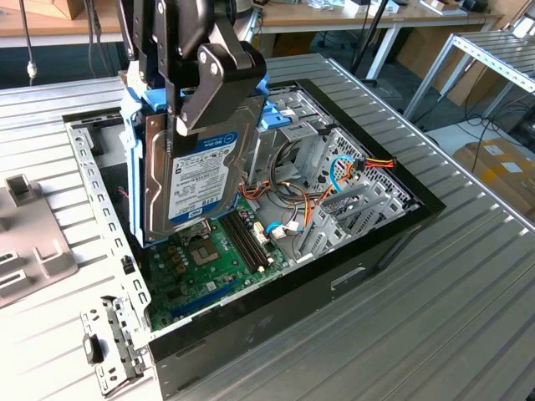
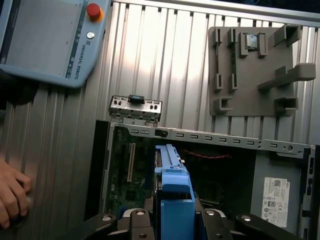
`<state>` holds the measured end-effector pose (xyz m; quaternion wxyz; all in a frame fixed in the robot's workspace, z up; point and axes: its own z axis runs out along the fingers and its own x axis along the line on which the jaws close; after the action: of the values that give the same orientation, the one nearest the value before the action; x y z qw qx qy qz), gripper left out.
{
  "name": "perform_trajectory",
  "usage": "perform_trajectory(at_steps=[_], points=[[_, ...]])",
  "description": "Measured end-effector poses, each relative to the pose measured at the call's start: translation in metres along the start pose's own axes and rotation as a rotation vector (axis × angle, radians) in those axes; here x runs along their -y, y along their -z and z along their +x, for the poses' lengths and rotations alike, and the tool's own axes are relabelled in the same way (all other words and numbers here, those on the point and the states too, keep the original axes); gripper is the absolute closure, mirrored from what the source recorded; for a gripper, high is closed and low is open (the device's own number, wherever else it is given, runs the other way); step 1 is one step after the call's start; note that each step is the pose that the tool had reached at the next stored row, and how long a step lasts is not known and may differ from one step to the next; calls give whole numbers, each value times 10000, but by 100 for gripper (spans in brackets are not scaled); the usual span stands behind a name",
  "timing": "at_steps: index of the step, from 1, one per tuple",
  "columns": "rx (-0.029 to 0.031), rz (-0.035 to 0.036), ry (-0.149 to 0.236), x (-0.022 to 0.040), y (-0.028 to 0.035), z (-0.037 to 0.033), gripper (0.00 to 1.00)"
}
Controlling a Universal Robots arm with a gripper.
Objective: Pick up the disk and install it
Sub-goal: 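Pick up the disk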
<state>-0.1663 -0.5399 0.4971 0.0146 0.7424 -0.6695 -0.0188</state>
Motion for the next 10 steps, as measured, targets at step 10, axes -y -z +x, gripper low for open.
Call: perform_trajectory(at_steps=[10], points=[[0,-4,0,118,-4,40,63]])
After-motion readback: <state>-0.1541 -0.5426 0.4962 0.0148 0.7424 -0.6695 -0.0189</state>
